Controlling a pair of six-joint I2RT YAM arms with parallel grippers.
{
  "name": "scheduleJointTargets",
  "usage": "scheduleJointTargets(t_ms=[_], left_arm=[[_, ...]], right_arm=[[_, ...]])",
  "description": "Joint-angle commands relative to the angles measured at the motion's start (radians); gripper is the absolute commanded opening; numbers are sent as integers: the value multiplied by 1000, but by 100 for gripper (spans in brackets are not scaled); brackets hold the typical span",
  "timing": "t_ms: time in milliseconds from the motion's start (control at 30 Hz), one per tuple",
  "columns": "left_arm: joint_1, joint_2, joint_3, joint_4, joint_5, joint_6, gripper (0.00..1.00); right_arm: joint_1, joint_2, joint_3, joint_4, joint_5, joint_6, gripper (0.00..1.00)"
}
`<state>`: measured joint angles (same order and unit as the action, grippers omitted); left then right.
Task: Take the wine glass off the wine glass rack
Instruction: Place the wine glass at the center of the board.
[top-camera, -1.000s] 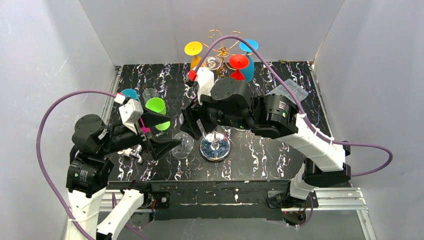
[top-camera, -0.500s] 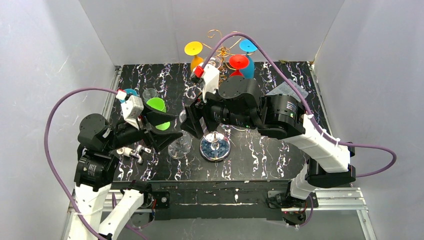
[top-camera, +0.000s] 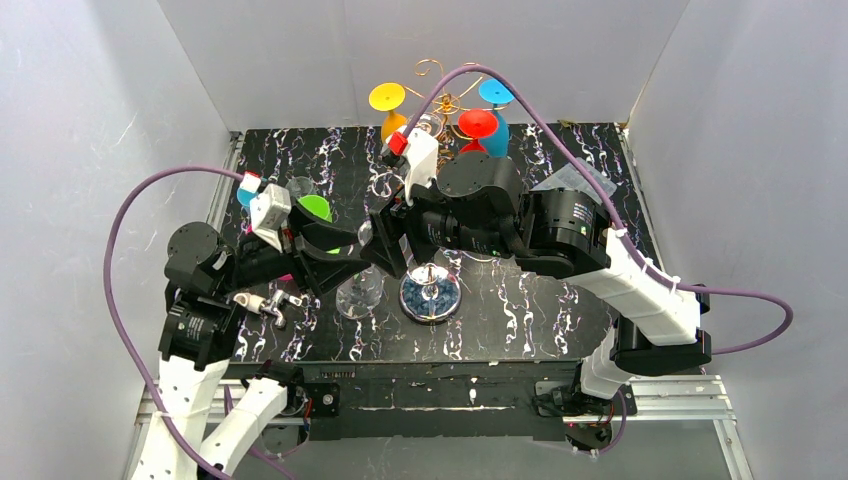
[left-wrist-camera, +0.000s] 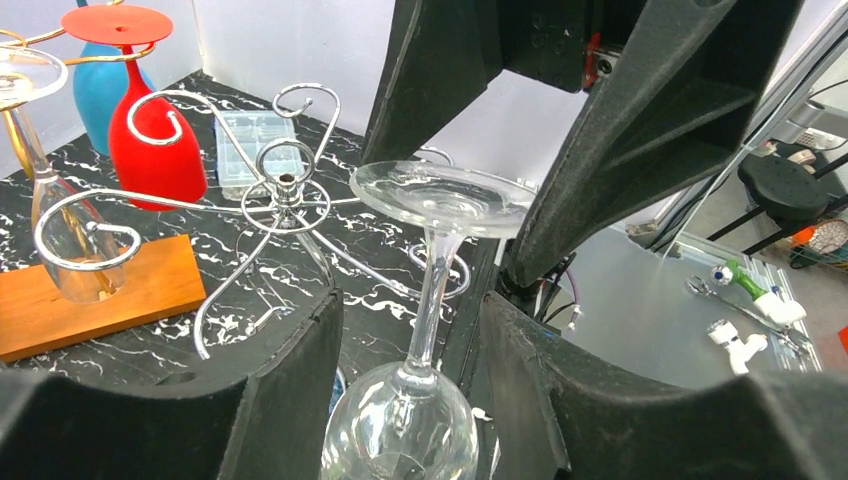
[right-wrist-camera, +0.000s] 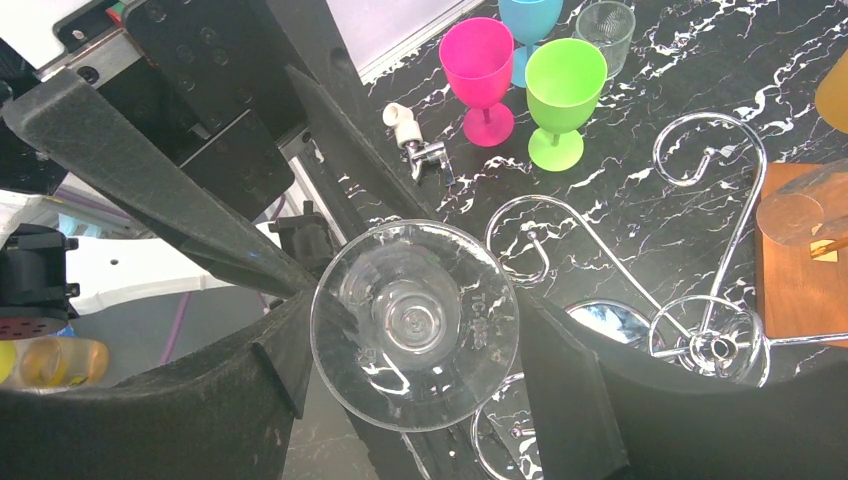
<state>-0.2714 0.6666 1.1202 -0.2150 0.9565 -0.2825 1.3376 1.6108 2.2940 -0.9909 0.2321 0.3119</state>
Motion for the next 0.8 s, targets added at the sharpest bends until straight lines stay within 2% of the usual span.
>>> scheduleJointTargets(t_ms=[0,533,767], left_arm=[[-18,21,-12,54,31,-22,50],[-130,69,-36,68,-13,-6,47],[-188,91,-37,80,-50,2,42]], right_arm=[[6,-33,26,91,-3,17,37],[6,-33,32,92,1,18,37],[6,-34,33,96,3,18,37]])
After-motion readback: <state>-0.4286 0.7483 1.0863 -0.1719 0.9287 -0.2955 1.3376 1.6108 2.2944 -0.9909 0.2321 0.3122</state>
